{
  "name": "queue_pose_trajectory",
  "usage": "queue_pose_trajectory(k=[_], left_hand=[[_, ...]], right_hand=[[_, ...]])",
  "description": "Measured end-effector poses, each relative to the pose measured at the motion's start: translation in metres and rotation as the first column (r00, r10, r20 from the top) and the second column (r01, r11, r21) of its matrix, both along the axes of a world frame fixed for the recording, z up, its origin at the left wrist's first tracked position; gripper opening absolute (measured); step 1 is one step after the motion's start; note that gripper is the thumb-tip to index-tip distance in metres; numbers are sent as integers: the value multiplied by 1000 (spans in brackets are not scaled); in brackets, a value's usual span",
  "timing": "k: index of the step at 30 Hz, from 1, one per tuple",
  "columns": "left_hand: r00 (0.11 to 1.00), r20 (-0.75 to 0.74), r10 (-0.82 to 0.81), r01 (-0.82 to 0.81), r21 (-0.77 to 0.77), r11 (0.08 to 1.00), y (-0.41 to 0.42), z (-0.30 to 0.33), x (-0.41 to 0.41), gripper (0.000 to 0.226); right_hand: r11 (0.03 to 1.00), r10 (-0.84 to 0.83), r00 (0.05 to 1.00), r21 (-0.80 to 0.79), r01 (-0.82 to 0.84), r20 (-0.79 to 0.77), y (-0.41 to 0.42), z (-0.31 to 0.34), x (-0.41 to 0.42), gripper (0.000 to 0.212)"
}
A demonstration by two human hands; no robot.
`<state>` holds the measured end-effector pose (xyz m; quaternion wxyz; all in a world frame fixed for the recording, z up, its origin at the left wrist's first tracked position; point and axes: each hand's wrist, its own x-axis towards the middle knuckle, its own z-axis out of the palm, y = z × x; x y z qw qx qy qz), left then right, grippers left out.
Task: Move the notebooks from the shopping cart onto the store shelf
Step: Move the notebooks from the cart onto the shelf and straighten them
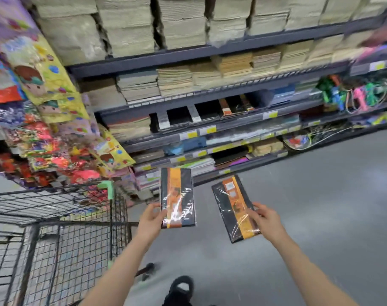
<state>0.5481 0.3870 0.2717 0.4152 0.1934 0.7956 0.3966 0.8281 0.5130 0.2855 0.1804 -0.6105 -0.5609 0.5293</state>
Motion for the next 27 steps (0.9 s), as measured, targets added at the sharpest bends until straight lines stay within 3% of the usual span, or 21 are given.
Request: queue_pose_trajectory(k=[6, 14, 19, 27], left_hand=[[994, -41, -101, 103, 71, 992, 94, -11, 33, 9], [978, 54, -200, 193, 115, 974, 253, -13, 83, 12], [974, 59, -217, 211, 89, 973, 324, -6, 105, 16], [989, 78, -122, 114, 97, 989, 370, 7, 122, 17]], right_hand=[[997, -72, 997, -7, 72, 29, 71, -11, 47, 29], [987, -159, 986, 45, 157, 49, 206, -1, 83, 26], [981, -192, 980, 32, 191, 43, 276, 12, 103, 10], [995, -100, 995, -13, 100, 4, 365, 8, 127, 21]])
